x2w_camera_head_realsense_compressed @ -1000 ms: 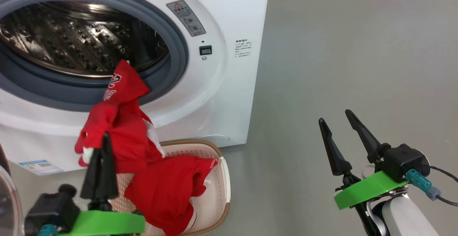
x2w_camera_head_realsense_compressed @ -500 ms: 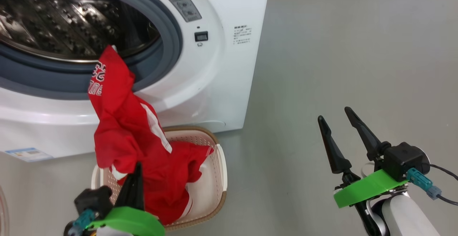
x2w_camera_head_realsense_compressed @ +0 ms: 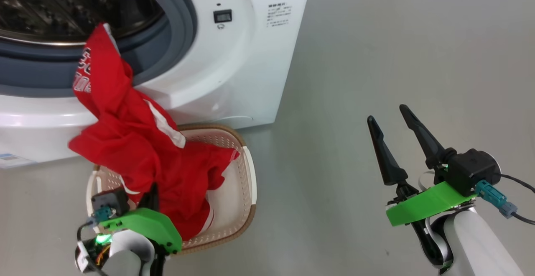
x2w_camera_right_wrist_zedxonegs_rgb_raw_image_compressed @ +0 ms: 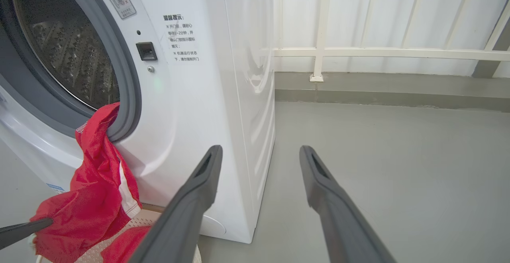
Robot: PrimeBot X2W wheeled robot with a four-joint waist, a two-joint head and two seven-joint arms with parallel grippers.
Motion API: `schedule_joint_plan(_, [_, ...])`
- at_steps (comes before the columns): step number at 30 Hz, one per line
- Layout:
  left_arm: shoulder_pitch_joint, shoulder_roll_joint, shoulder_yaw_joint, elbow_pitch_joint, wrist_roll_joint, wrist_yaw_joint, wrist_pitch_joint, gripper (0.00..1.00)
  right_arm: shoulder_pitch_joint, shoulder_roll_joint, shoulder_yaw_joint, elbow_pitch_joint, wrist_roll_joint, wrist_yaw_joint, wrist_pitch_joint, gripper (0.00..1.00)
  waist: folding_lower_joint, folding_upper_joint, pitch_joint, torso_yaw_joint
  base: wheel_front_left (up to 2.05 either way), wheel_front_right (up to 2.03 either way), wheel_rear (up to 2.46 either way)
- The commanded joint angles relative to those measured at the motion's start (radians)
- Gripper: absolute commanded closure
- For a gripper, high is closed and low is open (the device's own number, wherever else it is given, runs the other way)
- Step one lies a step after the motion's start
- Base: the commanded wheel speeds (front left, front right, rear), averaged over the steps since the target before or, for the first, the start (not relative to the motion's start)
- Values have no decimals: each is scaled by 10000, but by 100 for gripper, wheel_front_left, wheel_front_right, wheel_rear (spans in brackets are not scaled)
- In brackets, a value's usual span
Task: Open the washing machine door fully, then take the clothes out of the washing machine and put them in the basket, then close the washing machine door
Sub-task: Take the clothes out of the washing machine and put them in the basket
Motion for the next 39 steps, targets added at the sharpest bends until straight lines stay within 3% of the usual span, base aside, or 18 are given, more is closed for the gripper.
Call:
schedule_joint_plan(1, [-222,125,289,93,-74,-81,-149,100,-186,-67,184,-259,39,4,-63,0,0,0,241,-133,0,0,0])
schedule_joint_plan(14, [-2192,110,-85,3451,-410,-230,-216,100,-570,-149,123,-423,135,4,-63,0,0,0,1478,-182,0,0,0])
schedule_joint_plan(28, [-2775,107,-946,4521,-792,-13,-755,100,-890,-203,118,-505,194,4,-63,0,0,0,2112,-208,0,0,0])
schedule_joint_plan(32, [-2908,107,-1116,4604,-922,105,-827,52,-943,-191,137,-506,209,4,-63,0,0,0,2221,-209,0,0,0])
schedule_joint_plan(33, [-2937,107,-1160,4622,-937,124,-844,29,-960,-187,143,-506,214,4,-63,0,0,0,2245,-217,0,0,0])
schedule_joint_plan(35, [-3003,107,-1200,4639,-1001,140,-896,0,-993,-179,150,-505,226,4,-63,0,0,0,2283,-231,0,0,0])
schedule_joint_plan(39, [-3106,107,-1255,4654,-1064,161,-968,0,-1016,-167,120,-492,248,4,-63,0,0,0,2305,-232,0,0,0])
